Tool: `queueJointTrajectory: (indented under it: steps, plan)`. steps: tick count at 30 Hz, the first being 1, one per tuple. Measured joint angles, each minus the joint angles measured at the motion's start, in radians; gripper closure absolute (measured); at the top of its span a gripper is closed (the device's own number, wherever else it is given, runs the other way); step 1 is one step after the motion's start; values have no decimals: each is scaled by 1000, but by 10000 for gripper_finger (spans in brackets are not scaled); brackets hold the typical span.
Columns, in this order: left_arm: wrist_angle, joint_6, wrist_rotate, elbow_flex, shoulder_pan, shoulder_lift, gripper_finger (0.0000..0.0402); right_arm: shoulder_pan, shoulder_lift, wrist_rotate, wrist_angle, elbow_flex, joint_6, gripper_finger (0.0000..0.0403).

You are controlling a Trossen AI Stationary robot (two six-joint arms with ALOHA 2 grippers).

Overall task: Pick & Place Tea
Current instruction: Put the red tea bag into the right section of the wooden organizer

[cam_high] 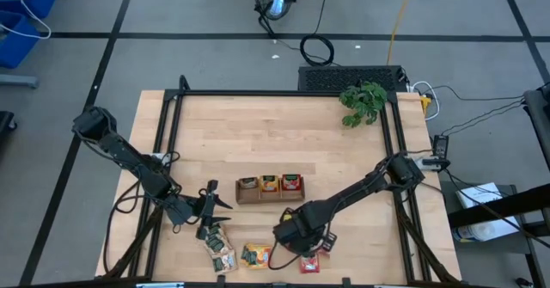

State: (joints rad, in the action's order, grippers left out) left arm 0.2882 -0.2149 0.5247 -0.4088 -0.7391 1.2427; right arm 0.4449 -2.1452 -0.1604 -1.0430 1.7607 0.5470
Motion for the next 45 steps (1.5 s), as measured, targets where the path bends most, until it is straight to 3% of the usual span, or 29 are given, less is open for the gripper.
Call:
queueJointTrajectory:
  steps: [8, 13, 22, 27, 38, 45]
  plan:
    - [-12, -5, -1, 0, 0, 0, 250, -64, 3, -122, -37, 0, -70, 285]
    - [-28, -13, -1, 0, 0, 0, 250, -89, 3, -235, -49, -1, -207, 285]
    - [-31, -31, -2, 0, -3, 0, 250, -99, 3, -265, 46, -134, -411, 283]
    - [-31, -31, -24, 0, -3, 0, 250, -114, 11, -374, 188, -206, -485, 273]
    - [-35, -29, -28, 0, -3, 0, 250, -124, 16, -334, 144, -214, -483, 271]
    - [-45, -30, -28, 0, -3, 0, 250, -106, 16, -263, 143, -213, -448, 329]
